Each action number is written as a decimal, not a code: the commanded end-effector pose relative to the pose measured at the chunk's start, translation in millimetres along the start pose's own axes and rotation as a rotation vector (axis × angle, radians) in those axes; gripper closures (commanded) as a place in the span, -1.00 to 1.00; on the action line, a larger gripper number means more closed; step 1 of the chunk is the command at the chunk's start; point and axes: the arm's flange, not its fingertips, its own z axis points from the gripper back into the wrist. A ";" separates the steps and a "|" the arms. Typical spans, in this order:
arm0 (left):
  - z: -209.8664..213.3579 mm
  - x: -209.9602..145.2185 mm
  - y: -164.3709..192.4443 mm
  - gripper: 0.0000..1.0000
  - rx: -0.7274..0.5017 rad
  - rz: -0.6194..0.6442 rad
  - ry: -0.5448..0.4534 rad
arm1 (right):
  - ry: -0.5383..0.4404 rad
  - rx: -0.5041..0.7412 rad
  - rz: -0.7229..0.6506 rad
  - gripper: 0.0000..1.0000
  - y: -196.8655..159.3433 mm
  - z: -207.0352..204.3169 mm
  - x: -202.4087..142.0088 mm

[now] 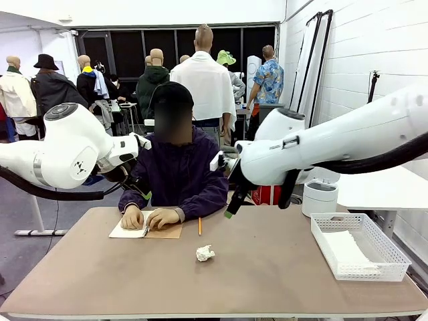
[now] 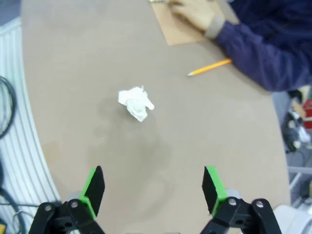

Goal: Sort the paper based on its condition.
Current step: If a person hands you a paper, place it in the Organizing basket , and if it's crumpled, put it in the Trash can.

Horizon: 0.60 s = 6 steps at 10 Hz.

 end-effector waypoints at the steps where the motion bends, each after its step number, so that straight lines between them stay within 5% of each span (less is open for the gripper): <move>1: -0.4 -0.5 1.1 -1.00 -0.006 0.005 0.004 | 0.046 0.060 0.135 -1.00 -5.1 -30.9 24.1; 6: -0.4 -0.5 1.1 -1.00 -0.006 0.005 0.004 | 0.197 0.169 0.305 -1.00 7.4 -103.0 46.7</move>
